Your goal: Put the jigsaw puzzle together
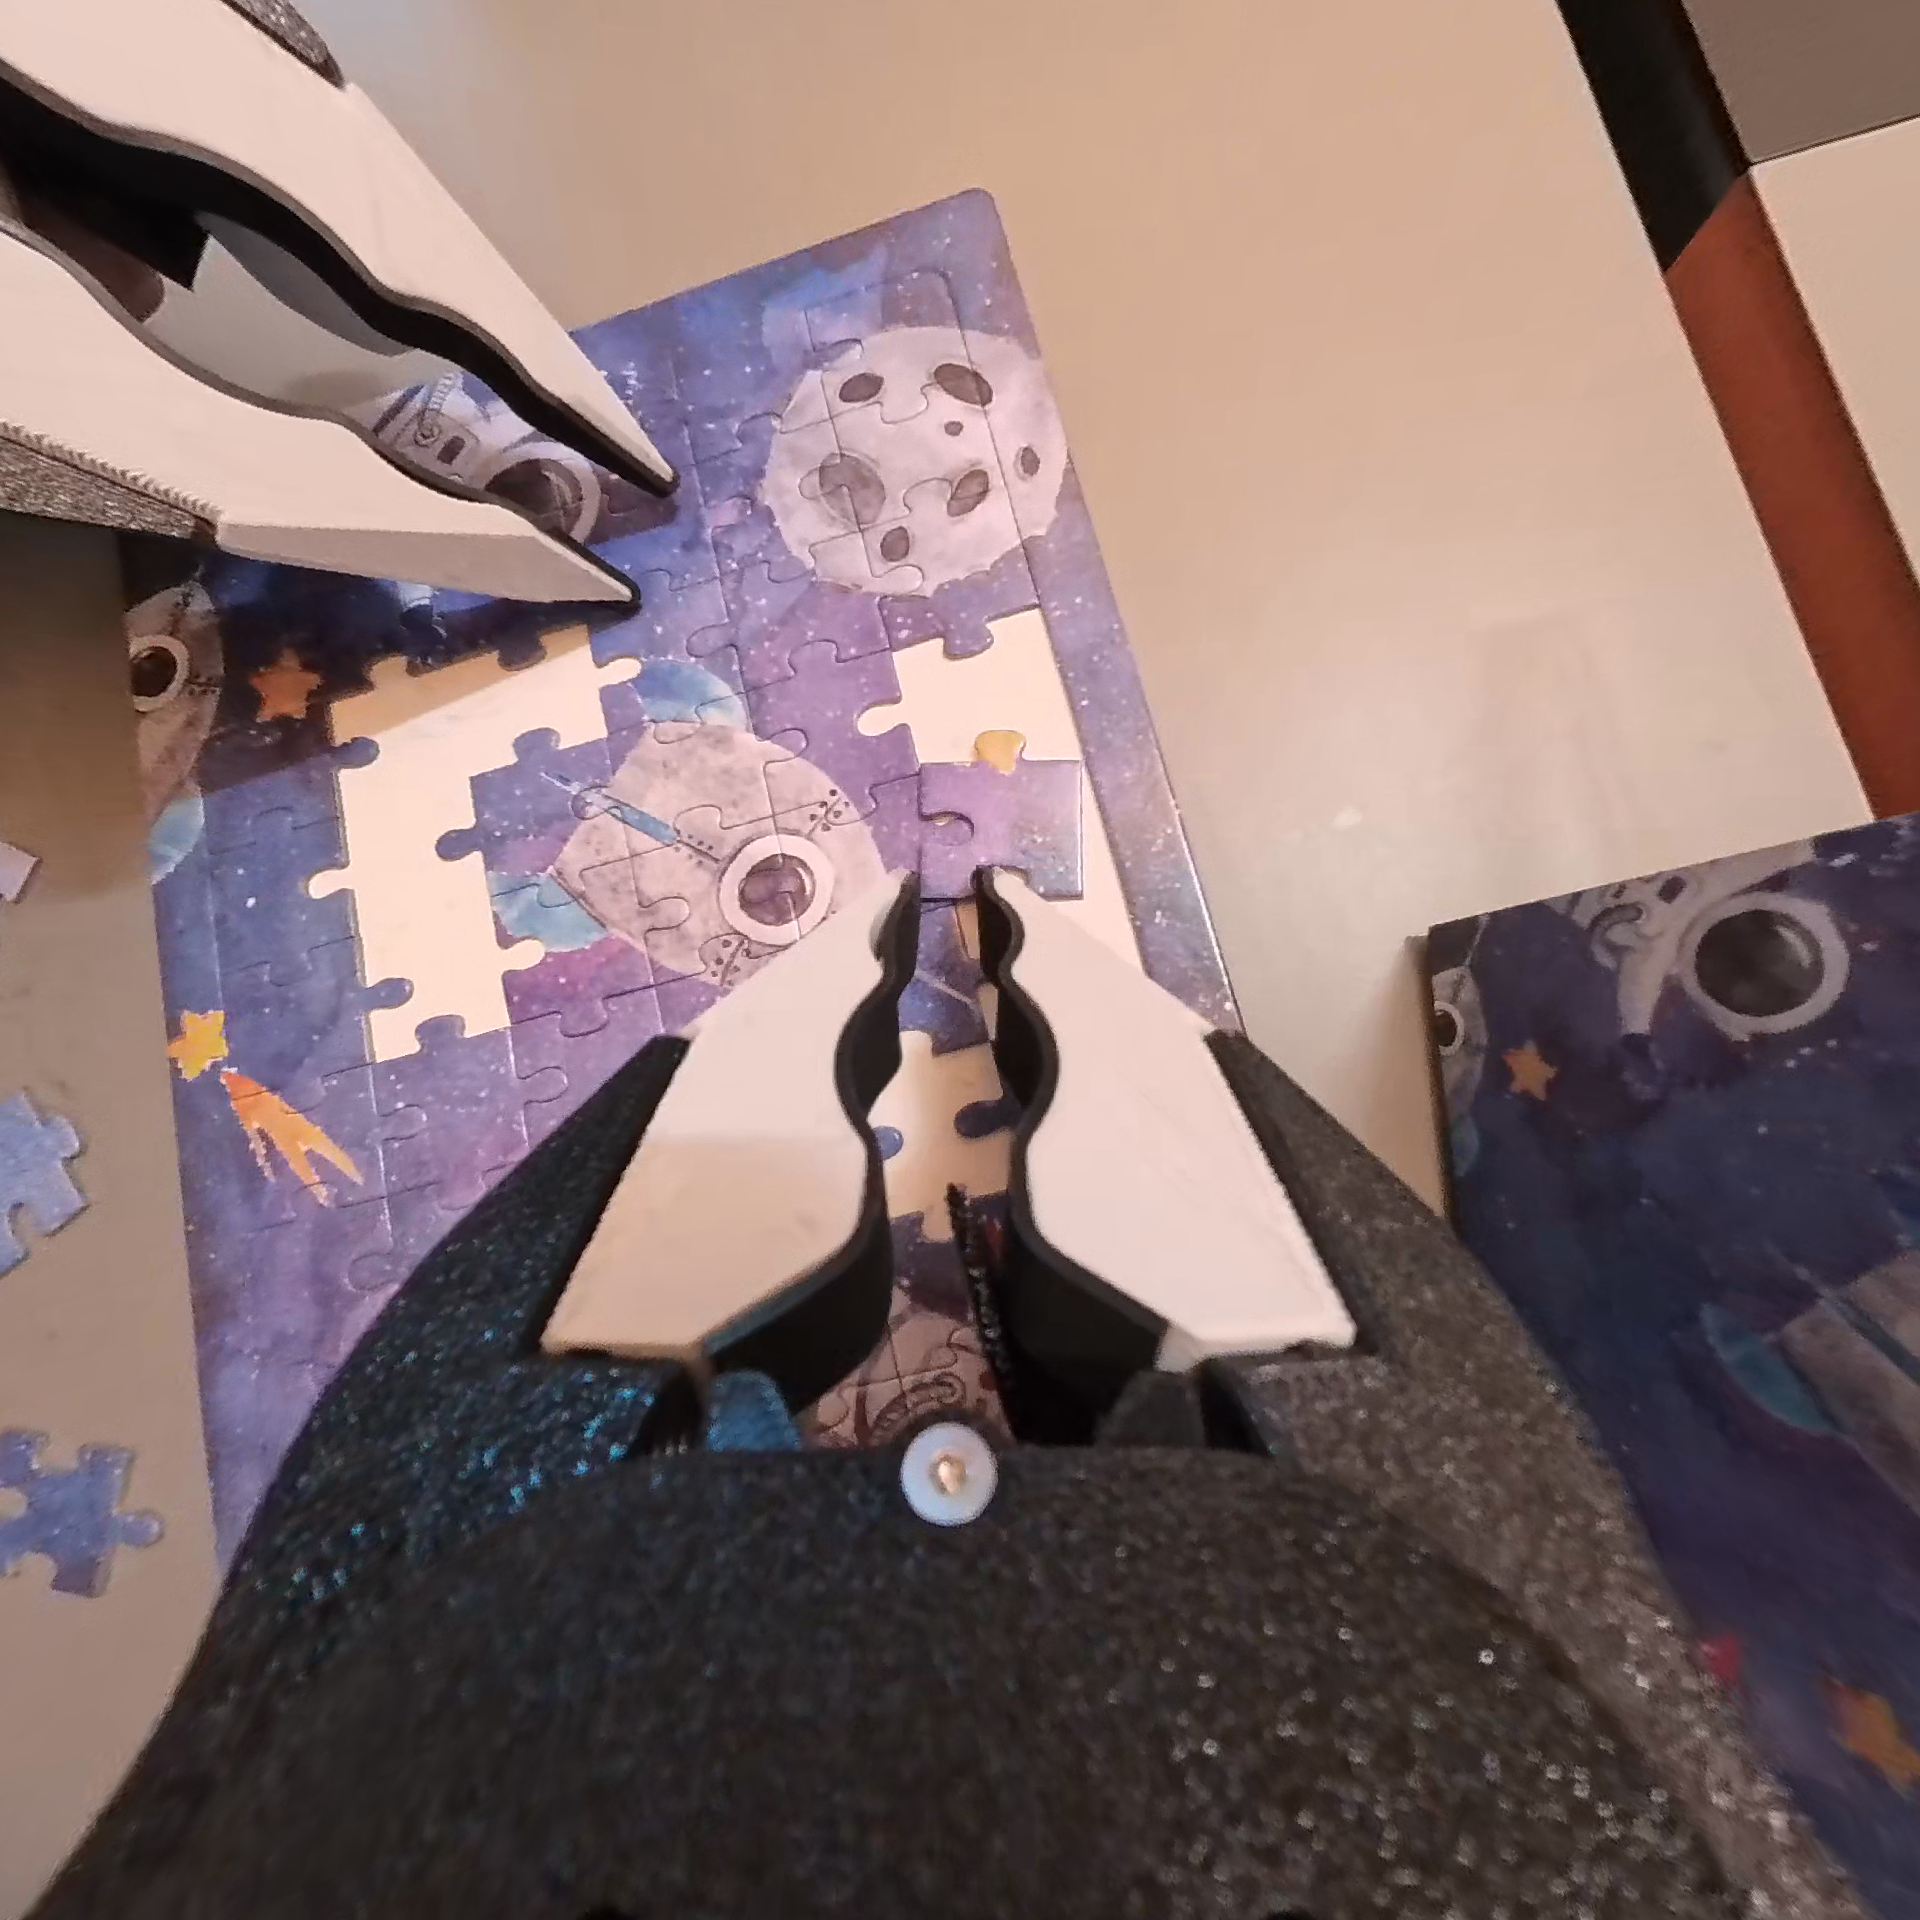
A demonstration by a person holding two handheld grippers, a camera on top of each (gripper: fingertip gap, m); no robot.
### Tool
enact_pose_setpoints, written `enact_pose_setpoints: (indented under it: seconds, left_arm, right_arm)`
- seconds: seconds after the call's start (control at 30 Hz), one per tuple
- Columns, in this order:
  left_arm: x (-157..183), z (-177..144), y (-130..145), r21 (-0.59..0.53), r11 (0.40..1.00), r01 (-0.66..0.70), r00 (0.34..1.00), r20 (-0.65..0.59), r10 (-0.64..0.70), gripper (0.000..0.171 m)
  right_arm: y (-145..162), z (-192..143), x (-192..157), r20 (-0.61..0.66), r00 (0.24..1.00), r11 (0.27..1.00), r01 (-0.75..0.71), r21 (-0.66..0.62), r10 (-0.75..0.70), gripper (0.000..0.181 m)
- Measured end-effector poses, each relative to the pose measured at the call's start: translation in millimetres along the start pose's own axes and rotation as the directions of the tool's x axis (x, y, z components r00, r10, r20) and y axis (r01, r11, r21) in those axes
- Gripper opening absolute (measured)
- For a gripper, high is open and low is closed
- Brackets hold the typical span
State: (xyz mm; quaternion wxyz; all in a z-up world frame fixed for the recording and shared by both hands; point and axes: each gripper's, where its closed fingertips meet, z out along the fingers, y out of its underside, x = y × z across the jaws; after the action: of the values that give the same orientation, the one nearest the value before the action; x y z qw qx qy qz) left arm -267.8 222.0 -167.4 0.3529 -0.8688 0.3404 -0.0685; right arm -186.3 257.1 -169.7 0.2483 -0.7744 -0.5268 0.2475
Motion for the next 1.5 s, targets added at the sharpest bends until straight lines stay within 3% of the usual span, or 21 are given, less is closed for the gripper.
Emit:
enact_pose_setpoints:
  seconds: [0.27, 0.43, 0.67, 0.87, 1.07, 1.5]
  left_arm:
    - [0, 0, 0, 0.0, 1.0, 0.001, 1.0, -0.001, -0.001, 0.019]
    - [0, 0, 0, -0.001, 1.0, -0.009, 1.0, 0.005, 0.009, 0.018]
    - [1, 0, 0, 0.002, 1.0, -0.004, 1.0, 0.0, 0.004, 0.018]
    - [0, 0, 0, 0.002, 1.0, -0.002, 1.0, -0.003, 0.002, 0.018]
    - [0, 0, 0, 0.001, 1.0, 0.003, 1.0, -0.006, -0.002, 0.018]
    - [1, 0, 0, 0.002, 1.0, 0.009, 1.0, -0.013, -0.009, 0.016]
  right_arm:
    - [-3, -2, 3, -0.09, 0.984, 0.988, 0.148, -0.043, -0.152, 0.01]
    - [-2, 0, 2, 0.006, 0.981, 0.98, 0.194, -0.045, -0.194, 0.01]
    - [-14, -15, 5, 0.019, 0.988, 0.988, 0.15, 0.03, -0.151, 0.016]
    - [-18, -3, 29, -0.164, 0.978, 0.991, 0.132, 0.018, -0.128, 0.005]
    - [-14, 6, 19, -0.12, 0.984, 0.992, 0.127, -0.015, -0.128, 0.0]
    - [-19, -1, 23, -0.214, 0.96, 0.983, 0.181, -0.02, -0.181, 0.0]
